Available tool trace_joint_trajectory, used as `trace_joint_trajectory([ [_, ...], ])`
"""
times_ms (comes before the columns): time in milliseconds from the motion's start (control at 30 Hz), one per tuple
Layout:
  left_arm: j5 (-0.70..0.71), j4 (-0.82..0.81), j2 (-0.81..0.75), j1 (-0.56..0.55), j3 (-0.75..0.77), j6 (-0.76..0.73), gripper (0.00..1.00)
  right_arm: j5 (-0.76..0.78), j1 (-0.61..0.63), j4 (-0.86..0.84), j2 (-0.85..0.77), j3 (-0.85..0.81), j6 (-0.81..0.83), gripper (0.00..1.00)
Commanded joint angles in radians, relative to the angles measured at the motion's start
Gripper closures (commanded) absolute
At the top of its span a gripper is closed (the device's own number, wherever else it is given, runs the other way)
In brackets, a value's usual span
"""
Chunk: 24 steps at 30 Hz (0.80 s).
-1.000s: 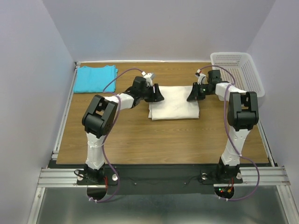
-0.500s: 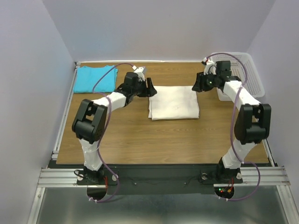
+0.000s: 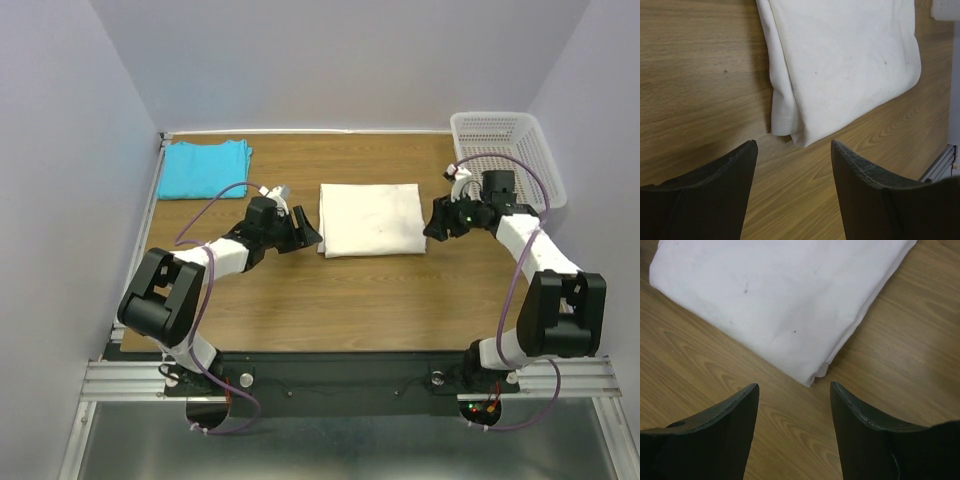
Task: Fold and stack the t-shirts
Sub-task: Fold the tshirt
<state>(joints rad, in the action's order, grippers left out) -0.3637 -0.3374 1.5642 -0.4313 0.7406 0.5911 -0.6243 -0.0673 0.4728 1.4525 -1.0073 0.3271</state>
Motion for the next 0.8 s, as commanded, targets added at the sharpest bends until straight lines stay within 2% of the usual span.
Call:
trace_joint_trajectory([
  [0, -0.027, -0.120, 0.022, -0.014, 0.022, 0.065, 0.28, -0.084, -0.032, -0.028, -0.050, 0.022, 0.039, 0.35],
  [333, -0.038, -0.129, 0.175, -0.052, 0.088, 0.127, 0.29, -0.141, -0.084, -0.030, -0.052, 0.050, 0.039, 0.35],
  [600, -0.044, -0.120, 0.234, -0.084, 0.144, 0.180, 0.28, -0.160, -0.103, -0.031, -0.047, 0.055, 0.038, 0.35],
  [767, -0.009, -0.060, 0.250, -0.089, 0.164, 0.176, 0.28, -0.167, -0.111, -0.031, -0.052, 0.056, 0.035, 0.35],
])
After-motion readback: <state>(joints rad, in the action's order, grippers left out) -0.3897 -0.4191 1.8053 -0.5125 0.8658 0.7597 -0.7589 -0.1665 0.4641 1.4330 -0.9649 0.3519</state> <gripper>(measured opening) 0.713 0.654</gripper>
